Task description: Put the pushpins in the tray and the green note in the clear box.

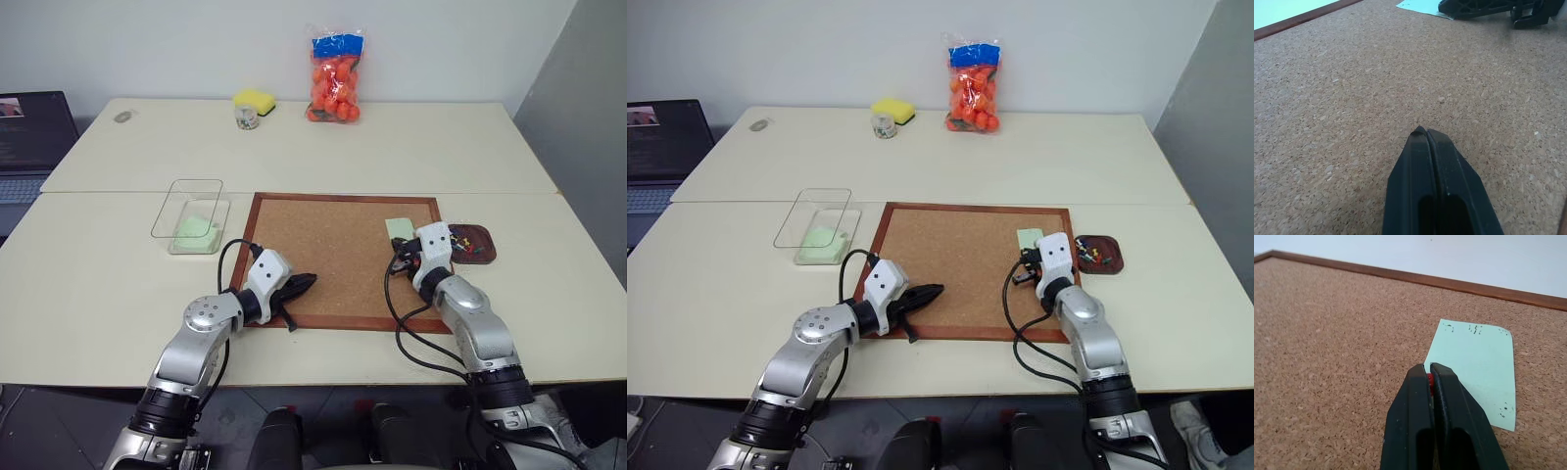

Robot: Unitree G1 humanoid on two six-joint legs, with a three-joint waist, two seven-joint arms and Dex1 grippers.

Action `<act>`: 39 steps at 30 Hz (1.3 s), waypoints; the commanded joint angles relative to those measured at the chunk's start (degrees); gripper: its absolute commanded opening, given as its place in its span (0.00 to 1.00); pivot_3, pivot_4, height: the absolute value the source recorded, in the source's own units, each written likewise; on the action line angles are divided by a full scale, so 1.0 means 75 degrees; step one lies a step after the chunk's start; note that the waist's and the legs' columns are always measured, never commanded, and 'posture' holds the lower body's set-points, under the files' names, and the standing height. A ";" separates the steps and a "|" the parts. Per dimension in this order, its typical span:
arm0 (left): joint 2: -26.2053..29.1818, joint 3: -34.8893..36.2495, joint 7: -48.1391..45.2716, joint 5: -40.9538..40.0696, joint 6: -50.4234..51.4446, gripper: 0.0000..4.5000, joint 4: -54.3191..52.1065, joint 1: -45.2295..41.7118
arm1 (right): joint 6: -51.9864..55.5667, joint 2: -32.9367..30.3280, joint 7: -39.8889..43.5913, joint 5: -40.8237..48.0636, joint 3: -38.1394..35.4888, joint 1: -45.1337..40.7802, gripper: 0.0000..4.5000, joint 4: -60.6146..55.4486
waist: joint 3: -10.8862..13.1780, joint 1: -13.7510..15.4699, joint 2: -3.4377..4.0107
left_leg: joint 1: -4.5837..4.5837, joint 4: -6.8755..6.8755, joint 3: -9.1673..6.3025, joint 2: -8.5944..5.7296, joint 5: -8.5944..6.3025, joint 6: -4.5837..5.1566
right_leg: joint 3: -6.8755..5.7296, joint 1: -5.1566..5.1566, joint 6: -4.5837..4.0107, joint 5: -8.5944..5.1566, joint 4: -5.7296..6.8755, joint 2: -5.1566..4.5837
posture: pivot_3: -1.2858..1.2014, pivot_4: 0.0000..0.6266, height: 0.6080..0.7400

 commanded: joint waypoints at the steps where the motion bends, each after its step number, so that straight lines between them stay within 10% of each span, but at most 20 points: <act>1: 0.0035 -0.0182 -0.0020 0.0099 0.0182 0.00 0.0185 0.0131 | -0.0593 0.0075 -0.0184 0.0159 -0.0439 0.0027 0.01 -0.0597 | 0.0000 0.0000 0.0000 | 0.0000 0.0000 -0.0001 0.0000 0.0000 0.0000 | 0.0000 0.0000 0.0000 0.0000 0.0000 0.0000 | 0.52 0.24 1.00; 39: -0.0017 -0.0220 -0.0029 0.0095 0.0140 0.00 0.0238 0.0127 | 0.1660 -0.1592 -0.0669 0.0333 -0.2117 0.0532 0.01 -0.1371 | -0.0001 -0.0016 0.0004 | 0.0007 0.0001 0.0006 -0.0002 0.0000 0.0000 | 0.0002 0.0002 0.0000 0.0000 0.0005 -0.0002 | 0.52 0.24 1.00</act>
